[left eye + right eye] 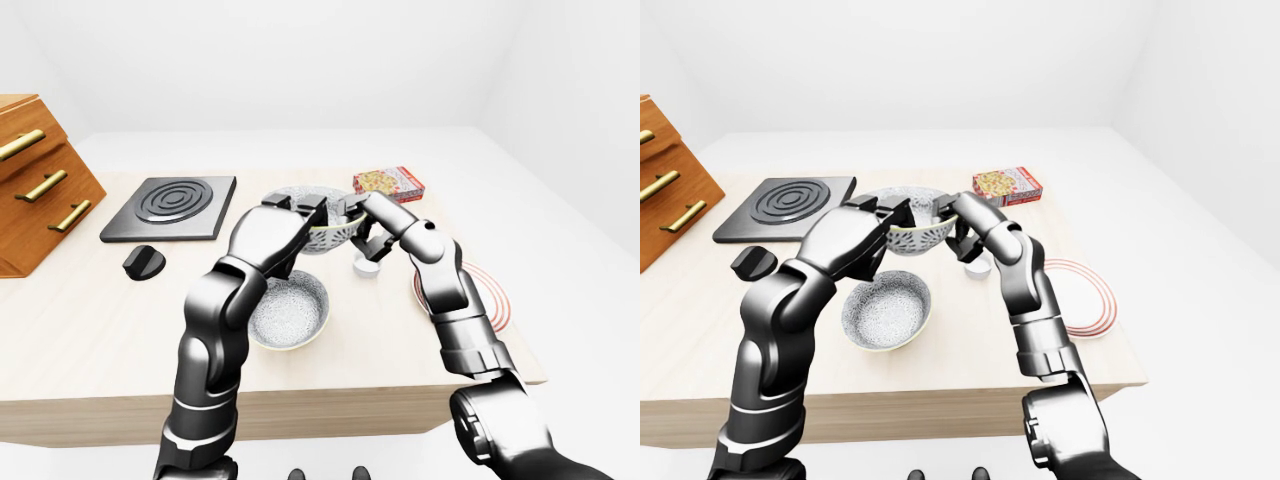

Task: Pick the akita bowl from table center and place it on the plate.

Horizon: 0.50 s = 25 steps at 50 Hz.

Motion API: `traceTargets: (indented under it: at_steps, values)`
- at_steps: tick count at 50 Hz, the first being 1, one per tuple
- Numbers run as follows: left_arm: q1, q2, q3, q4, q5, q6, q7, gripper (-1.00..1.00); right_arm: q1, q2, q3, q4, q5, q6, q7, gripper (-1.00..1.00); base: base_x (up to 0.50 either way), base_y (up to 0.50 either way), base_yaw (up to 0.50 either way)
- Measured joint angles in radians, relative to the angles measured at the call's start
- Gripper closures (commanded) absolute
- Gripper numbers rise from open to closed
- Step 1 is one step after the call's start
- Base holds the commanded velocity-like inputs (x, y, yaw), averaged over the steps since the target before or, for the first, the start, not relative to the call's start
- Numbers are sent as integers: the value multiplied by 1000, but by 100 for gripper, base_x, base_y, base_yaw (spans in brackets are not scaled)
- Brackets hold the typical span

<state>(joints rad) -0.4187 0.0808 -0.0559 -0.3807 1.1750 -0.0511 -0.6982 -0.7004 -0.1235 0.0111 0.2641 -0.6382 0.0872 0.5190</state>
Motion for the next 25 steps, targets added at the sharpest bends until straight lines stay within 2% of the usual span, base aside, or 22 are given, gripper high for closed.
traceTargets:
  at_steps: [2,13,14,16,17,21,25]
  values:
    - [2,0,0,-1,-11,8,0,100,-1,0,0,-1,-8,0,3,100,0,0,0]
    - [6,-5,-2,-9,-4,5,0,100,3,-1,4,-4,-8,0,-6,100,0,0,0]
    - [5,-5,-2,-9,-5,6,0,95,3,-1,4,-5,-10,0,-6,100,0,0,0]
    - [3,-6,0,-11,-8,8,0,-42,5,-2,5,-5,-15,0,-9,100,0,0,0]
    - [2,-6,1,-12,-10,9,0,-100,6,-2,6,-5,-16,0,-8,100,0,0,0]
    - [-2,-6,8,-9,-23,19,0,-100,7,-3,5,-9,-11,0,-9,100,0,0,0]
    - [-8,-16,18,-18,-60,65,0,-100,6,-5,5,-11,-20,0,-8,100,0,0,0]
